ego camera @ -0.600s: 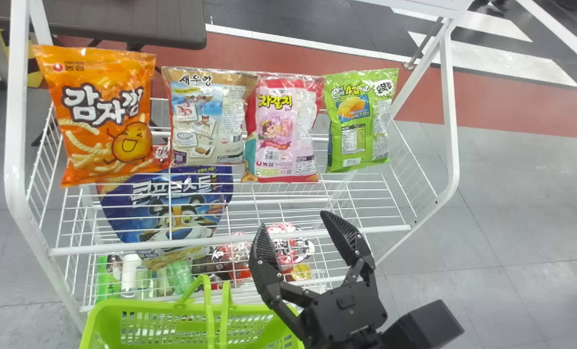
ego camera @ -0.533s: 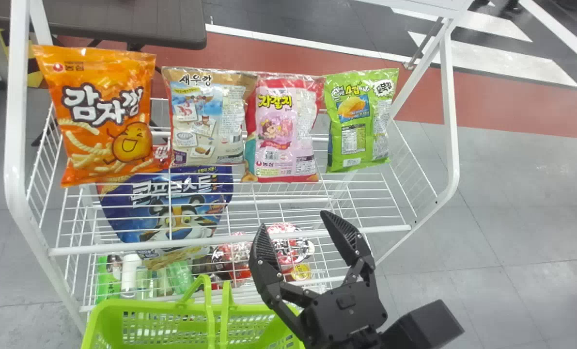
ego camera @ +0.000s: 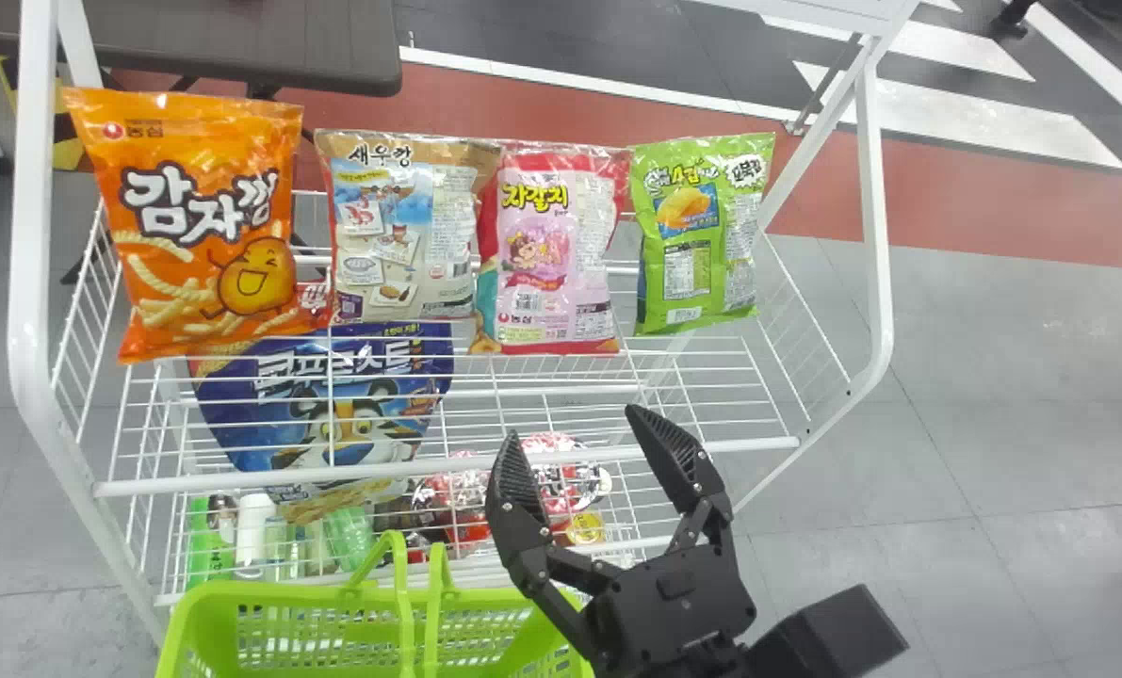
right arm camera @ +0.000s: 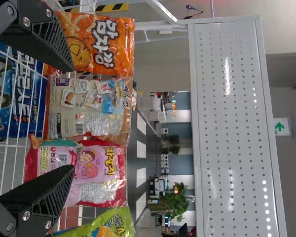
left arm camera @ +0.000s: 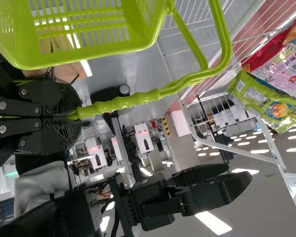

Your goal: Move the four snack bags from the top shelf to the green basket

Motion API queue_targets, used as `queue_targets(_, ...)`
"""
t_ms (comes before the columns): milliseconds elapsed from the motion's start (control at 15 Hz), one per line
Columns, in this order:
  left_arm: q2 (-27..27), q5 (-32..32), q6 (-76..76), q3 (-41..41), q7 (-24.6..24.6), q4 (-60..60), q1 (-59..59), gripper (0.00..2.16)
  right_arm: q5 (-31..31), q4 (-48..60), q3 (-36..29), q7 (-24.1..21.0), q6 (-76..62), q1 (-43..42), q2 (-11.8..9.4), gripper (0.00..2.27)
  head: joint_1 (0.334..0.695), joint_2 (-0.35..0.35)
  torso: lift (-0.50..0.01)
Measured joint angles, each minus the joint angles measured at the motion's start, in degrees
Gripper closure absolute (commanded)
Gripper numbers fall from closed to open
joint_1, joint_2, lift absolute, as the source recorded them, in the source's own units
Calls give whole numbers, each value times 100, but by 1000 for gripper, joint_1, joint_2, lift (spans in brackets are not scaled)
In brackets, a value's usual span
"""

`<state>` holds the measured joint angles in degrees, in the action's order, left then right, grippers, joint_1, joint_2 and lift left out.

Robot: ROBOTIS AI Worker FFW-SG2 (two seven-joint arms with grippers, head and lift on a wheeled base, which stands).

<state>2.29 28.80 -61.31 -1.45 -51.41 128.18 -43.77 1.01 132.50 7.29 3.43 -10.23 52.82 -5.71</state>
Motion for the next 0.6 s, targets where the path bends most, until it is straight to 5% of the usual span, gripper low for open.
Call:
queue_targets(400, 10, 41, 0, -48, -2, -33, -34, 1366, 0, -656, 223, 59, 449, -955, 0, 124, 695, -350, 0)
queue_targets(600, 32, 40, 0, -58, -6, -113, -18, 1366, 45, -1114, 735, 39, 1380, -2115, 13, 124, 695, -248, 0)
